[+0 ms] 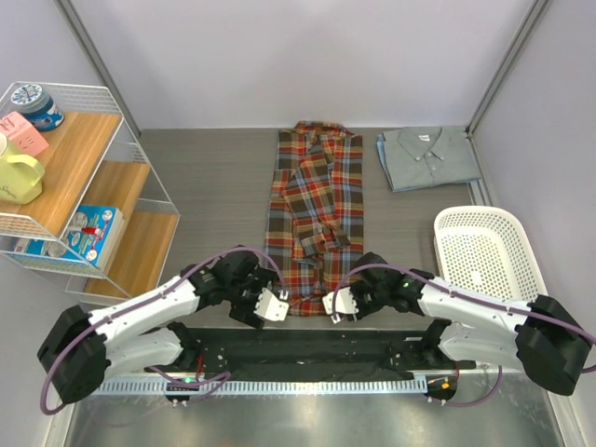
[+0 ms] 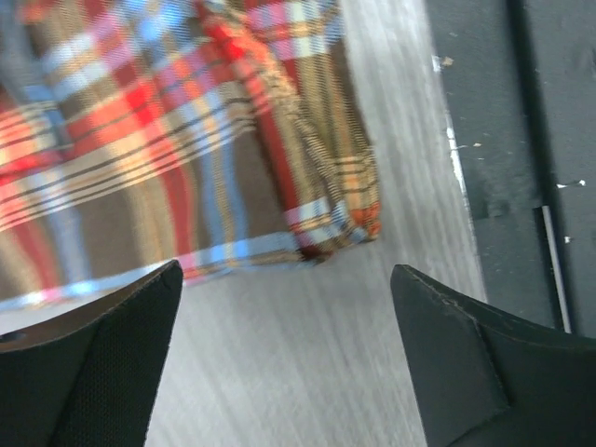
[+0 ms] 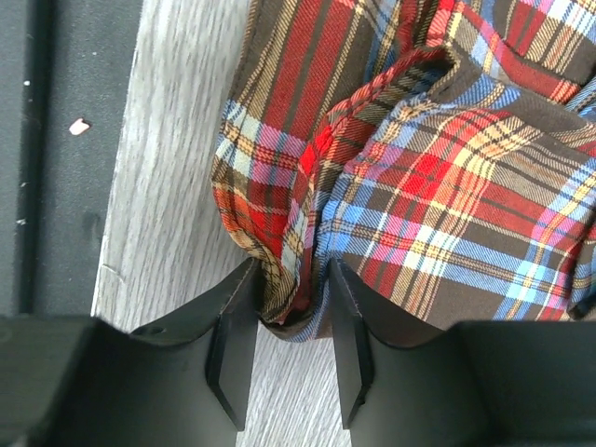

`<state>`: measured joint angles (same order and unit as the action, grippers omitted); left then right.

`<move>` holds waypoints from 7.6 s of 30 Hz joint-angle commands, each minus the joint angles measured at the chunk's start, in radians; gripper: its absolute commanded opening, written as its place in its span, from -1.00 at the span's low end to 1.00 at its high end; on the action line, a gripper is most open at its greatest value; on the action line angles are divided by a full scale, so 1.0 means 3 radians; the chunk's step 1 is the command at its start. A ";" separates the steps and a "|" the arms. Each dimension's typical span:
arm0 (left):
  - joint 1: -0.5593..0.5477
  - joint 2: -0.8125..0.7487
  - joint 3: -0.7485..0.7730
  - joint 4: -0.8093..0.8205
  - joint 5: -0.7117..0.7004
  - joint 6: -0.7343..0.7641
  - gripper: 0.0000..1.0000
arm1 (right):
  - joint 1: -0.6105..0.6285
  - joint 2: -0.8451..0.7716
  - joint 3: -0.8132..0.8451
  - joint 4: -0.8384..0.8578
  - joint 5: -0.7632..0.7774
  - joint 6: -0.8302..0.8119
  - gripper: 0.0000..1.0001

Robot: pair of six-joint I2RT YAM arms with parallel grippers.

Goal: Fold and stack the long sleeve shirts
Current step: Fold the shirt

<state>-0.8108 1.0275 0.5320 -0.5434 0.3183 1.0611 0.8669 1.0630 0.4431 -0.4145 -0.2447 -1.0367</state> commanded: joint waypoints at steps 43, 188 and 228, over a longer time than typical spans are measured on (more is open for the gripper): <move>0.0591 0.0870 0.1555 -0.1103 0.1102 -0.0443 -1.00 | -0.0184 -0.0287 0.1033 -0.0822 -0.0185 0.0895 -0.98; 0.1915 0.2721 0.2486 -0.0562 0.1055 -0.3522 0.32 | -0.2593 0.3027 0.2230 -0.0996 -0.1634 0.3619 -0.77; 0.1777 0.3170 0.3595 -0.0464 0.1316 -0.3414 -0.40 | -0.2445 0.3078 0.3830 -0.1529 -0.1654 0.3169 -0.25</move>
<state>-0.2462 1.8549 1.5204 -0.6941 0.7147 0.0608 0.1005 1.9190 1.4879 -0.9401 -0.6853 -0.1291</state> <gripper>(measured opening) 0.352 0.429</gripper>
